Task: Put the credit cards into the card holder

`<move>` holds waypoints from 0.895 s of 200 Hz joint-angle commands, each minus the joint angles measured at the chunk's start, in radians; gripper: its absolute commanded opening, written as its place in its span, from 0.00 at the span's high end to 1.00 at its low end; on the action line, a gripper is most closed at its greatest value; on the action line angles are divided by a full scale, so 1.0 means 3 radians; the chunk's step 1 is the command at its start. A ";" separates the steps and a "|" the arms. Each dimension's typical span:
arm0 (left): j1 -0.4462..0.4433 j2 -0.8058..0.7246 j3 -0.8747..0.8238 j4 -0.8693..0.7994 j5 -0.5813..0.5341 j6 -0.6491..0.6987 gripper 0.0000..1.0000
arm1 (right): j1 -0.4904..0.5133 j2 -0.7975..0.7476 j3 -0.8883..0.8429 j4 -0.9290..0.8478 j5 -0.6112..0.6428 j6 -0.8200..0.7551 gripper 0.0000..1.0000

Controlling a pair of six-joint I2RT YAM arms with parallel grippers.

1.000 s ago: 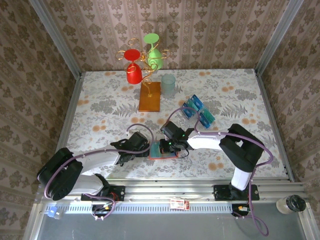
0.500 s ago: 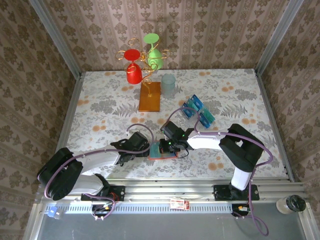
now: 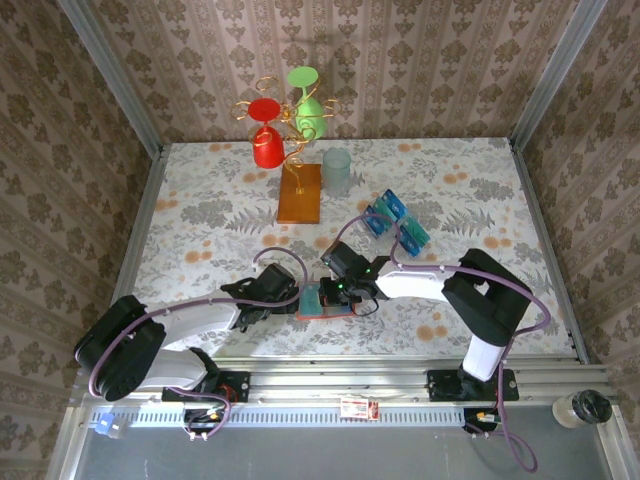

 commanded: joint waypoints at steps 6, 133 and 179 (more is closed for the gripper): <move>0.0112 -0.0068 -0.0010 -0.0061 0.0089 0.0104 0.00 | -0.0055 -0.0195 0.0065 -0.0205 0.0155 -0.0140 0.95; -0.0271 -0.0267 0.0481 -0.0270 0.0107 -0.0254 0.00 | -0.0644 -0.0387 -0.0035 -0.0315 0.0089 -0.0529 0.89; -0.0532 0.0189 0.0685 -0.0066 0.0073 -0.0341 0.00 | -0.0650 -0.0357 -0.0056 -0.0295 -0.0032 -0.0534 0.90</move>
